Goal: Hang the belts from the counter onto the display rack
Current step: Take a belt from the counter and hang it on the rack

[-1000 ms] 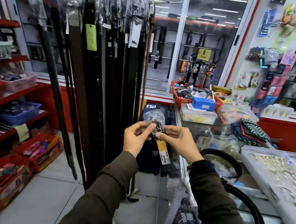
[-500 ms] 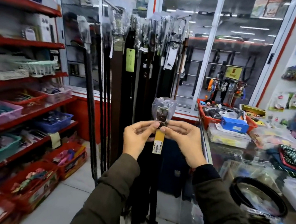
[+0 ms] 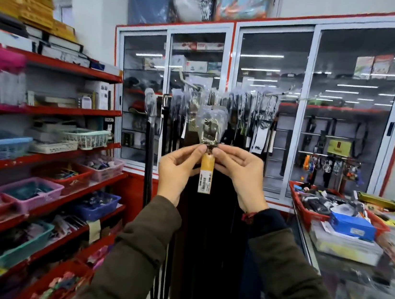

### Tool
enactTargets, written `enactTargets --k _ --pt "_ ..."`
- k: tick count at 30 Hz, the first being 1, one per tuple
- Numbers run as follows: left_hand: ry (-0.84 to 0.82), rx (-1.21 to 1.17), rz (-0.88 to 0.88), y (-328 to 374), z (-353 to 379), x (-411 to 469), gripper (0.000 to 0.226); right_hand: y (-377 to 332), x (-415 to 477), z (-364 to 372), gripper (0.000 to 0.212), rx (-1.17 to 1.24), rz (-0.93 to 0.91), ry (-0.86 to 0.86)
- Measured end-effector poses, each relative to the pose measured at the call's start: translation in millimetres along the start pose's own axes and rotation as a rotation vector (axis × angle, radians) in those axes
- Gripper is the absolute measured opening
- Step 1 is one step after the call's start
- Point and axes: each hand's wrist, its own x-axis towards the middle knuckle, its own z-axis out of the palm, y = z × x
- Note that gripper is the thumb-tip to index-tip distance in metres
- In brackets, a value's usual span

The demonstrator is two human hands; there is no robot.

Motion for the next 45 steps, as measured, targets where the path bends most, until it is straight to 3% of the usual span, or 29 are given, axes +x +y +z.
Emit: enactTargets --k 6,15,35,41,45 --pt "0.043 -0.014 0.016 40.2 -5.5 38.4 0.028 -26.8 37.2 44.6 0.028 0.038 -0.047 -0.033" --pt "0.087 -0.089 -0.015 82.4 -20.7 77.1 0.015 -50.8 68.1 94.8 0.025 0.044 -0.039 -0.038" --pt "0.021 -0.092 -0.193 86.9 -29.5 91.8 0.014 -41.6 66.3 109.2 0.023 0.069 0.006 0.101" --pt "-0.014 -0.011 -0.17 64.6 -31.5 93.3 0.021 -23.4 70.4 97.5 0.025 -0.102 0.013 0.137" --pt "0.084 0.161 0.044 49.1 -25.6 95.2 0.029 -12.7 68.1 85.3 0.018 -0.409 -0.12 0.188"
